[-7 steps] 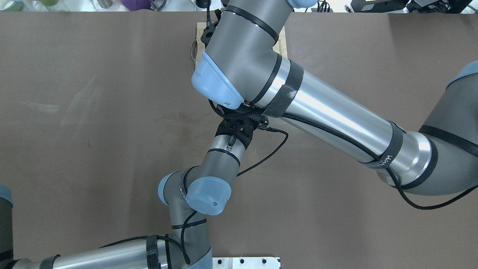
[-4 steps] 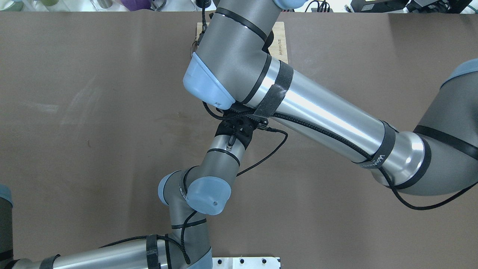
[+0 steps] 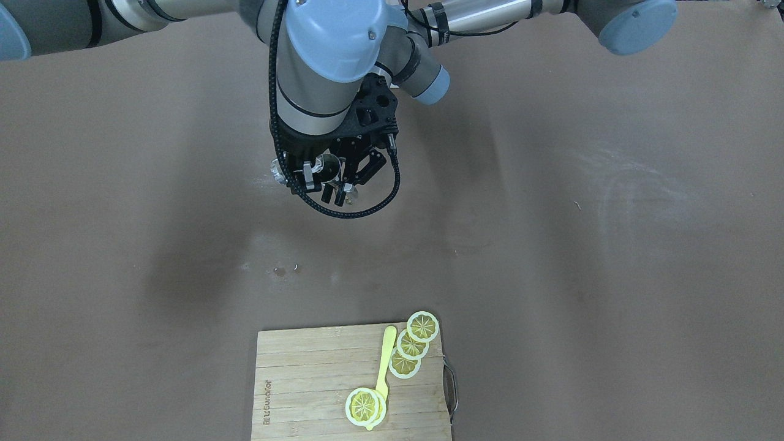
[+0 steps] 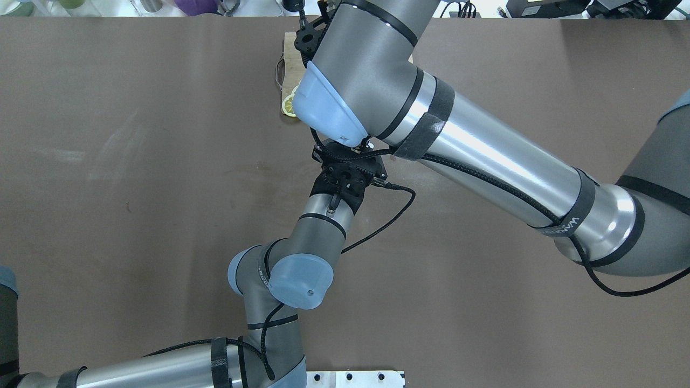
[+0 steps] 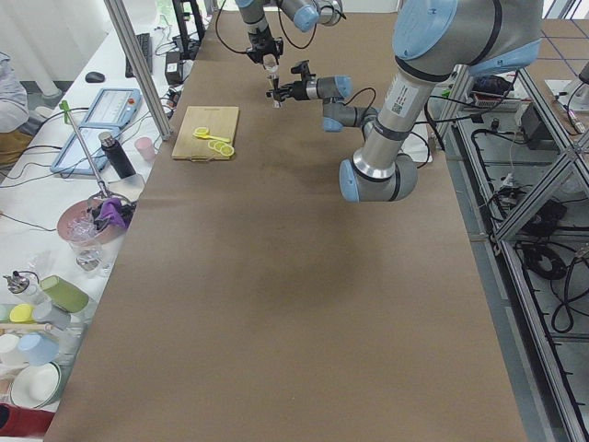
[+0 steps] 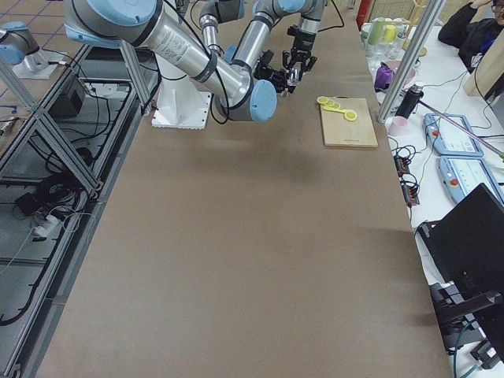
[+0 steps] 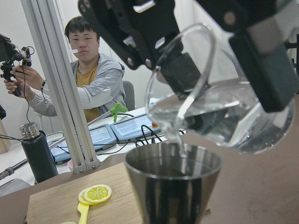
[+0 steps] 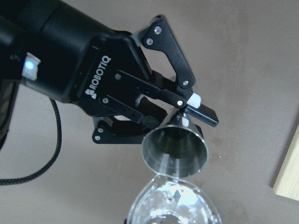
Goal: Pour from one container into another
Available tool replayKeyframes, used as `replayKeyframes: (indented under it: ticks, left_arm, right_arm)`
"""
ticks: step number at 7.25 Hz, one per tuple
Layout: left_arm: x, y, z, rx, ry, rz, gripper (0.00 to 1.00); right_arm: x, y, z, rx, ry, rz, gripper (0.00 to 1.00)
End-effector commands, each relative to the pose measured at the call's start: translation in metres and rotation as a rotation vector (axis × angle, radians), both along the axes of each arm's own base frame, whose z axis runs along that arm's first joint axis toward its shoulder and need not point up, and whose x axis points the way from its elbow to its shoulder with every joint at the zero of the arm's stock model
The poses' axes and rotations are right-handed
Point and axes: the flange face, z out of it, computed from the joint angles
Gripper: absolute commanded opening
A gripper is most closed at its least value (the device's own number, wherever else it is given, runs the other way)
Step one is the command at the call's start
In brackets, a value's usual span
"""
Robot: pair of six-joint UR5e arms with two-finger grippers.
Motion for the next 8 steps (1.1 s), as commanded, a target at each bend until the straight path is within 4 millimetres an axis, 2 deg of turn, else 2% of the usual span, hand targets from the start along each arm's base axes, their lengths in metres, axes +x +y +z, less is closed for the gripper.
replayKeyframes:
  ticks: [1, 2, 4, 6, 7, 8]
  left_arm:
    - [0.000, 0.000, 0.000, 0.000, -0.003, 0.000, 0.00]
    - [-0.001, 0.000, -0.001, 0.000, 0.000, 0.000, 0.00]
    - [-0.012, -0.016, 0.001, 0.001, 0.002, -0.025, 0.00]
    - [-0.032, -0.024, 0.059, 0.024, 0.005, 0.001, 0.00]
    - [-0.047, -0.022, 0.049, 0.085, 0.001, -0.007, 0.00]
    - [-0.053, -0.021, 0.047, 0.115, -0.002, -0.012, 0.00]
  right_arm:
    - [0.038, -0.009, 0.005, 0.008, -0.089, 0.041, 0.00]
    - [0.063, -0.016, 0.008, 0.015, -0.134, 0.071, 0.00]
    - [0.113, -0.029, 0.020, 0.036, -0.217, 0.127, 0.00]
    - [0.145, -0.024, 0.047, 0.085, -0.288, 0.155, 0.00]
    - [0.160, -0.030, 0.056, 0.103, -0.334, 0.170, 0.00]
    - [0.177, -0.039, 0.072, 0.100, -0.370, 0.187, 0.00]
